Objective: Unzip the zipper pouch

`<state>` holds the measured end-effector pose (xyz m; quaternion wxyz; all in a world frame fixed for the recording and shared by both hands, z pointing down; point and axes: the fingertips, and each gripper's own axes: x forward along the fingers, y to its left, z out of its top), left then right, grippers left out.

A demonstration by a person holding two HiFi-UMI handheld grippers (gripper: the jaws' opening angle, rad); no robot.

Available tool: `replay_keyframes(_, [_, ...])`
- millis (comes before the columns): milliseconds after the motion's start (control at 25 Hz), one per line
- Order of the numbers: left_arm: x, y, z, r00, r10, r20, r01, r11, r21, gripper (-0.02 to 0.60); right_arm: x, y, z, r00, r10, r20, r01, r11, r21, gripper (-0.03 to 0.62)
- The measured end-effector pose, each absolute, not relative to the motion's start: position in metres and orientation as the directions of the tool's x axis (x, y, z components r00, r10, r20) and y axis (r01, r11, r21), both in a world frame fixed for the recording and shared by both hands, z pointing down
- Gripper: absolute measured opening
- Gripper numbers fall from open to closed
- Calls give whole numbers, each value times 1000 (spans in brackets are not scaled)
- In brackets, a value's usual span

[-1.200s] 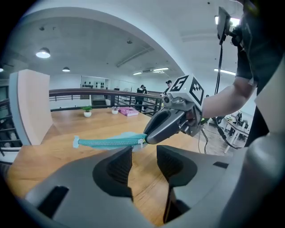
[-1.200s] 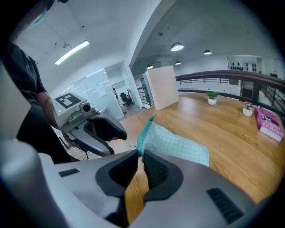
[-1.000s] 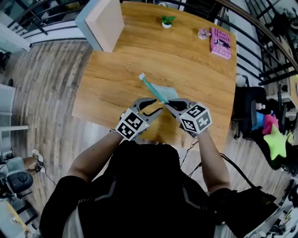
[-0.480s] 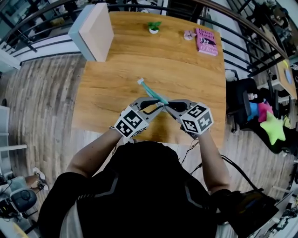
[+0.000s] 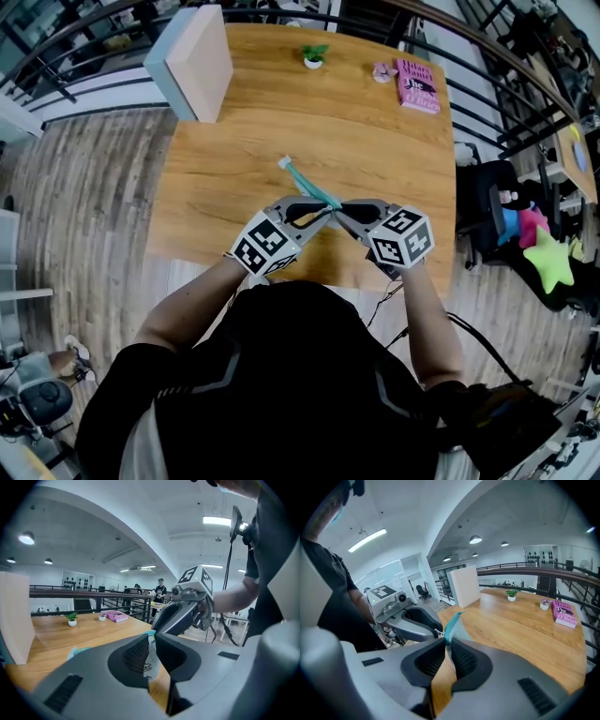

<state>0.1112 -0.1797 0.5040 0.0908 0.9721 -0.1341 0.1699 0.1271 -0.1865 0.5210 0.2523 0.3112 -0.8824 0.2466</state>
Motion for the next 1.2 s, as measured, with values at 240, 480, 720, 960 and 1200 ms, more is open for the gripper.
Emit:
replay_keyframes(240, [108, -184, 502, 900, -249, 356, -313, -941, 132, 38, 127, -189, 518, -687, -415, 597, -660, 701, -272, 51])
replay_keyframes(480, [105, -186, 500, 890, -275, 363, -349, -924, 155, 32, 124, -188, 515, -690, -408, 597, -646, 719, -256, 49])
replay_keyframes(720, [102, -189, 498, 886, -277, 372, -362, -914, 184, 31, 122, -186, 514, -696, -390, 602, -626, 741, -243, 47])
replay_keyframes(960, [100, -188, 504, 873, -287, 395, -393, -893, 220, 31, 119, -183, 521, -673, -368, 642, -608, 769, -197, 44])
replay_keyframes(1200, [96, -184, 517, 851, -288, 439, -418, -878, 235, 31, 113, -178, 533, -655, -331, 680, -597, 778, -196, 43])
